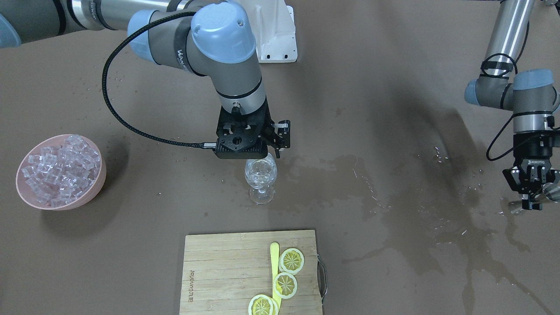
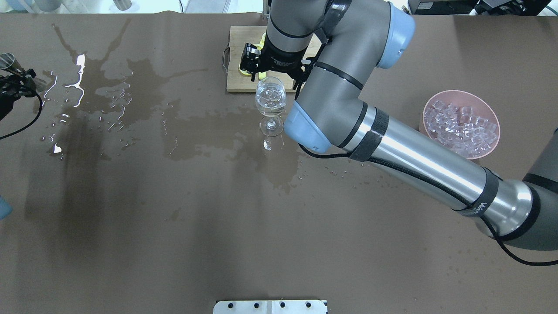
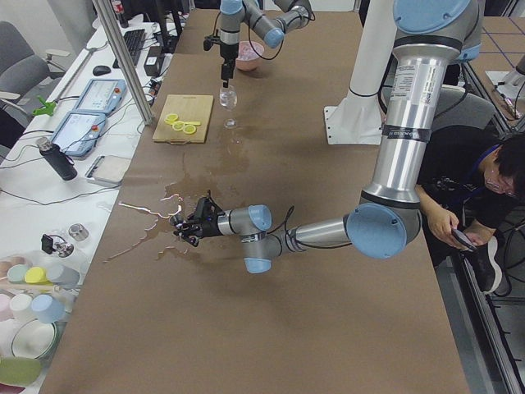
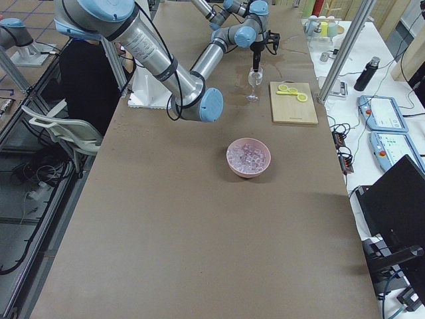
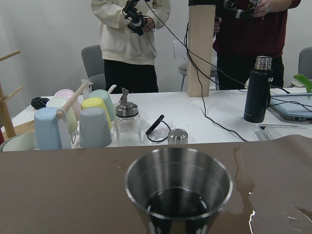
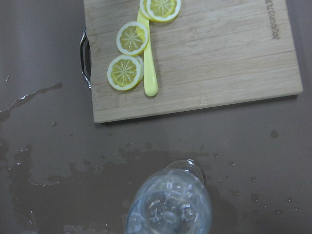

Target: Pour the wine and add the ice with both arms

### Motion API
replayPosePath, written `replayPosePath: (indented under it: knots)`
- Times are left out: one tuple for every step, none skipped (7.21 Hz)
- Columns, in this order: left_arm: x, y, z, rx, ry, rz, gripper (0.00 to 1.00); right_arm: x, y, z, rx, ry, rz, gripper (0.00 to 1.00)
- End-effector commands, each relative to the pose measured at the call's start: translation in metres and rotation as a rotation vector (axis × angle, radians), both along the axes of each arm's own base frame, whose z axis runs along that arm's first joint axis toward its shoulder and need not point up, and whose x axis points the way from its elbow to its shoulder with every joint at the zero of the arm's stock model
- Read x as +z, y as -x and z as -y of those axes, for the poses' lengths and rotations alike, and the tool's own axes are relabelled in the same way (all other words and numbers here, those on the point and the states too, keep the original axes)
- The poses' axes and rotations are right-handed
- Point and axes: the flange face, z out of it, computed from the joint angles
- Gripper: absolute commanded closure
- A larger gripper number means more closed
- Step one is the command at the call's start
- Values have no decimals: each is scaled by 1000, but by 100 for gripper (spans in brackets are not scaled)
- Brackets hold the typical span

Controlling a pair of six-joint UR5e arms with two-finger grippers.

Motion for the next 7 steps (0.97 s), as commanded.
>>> replayPosePath:
  knots:
    - [4, -6, -2, 11, 10, -2, 78, 33, -45, 27, 39, 42, -9, 0]
    - [4, -9, -4, 17, 12, -6, 78, 60, -78, 44, 52, 61, -15, 0]
    - [7, -9, -6, 21, 17, -7, 78, 85, -101, 37, 55, 59, -18, 0]
    - [12, -9, -11, 29, 24, -1, 78, 109, -117, 21, 60, 62, -21, 0]
    - [14, -10, -12, 33, 33, 5, 78, 118, -131, 14, 68, 58, -17, 0]
    - [22, -8, -19, 48, 49, 12, 78, 127, -142, 4, 76, 53, -17, 0]
    - [26, -9, -20, 59, 64, 20, 78, 135, -151, 2, 82, 58, -22, 0]
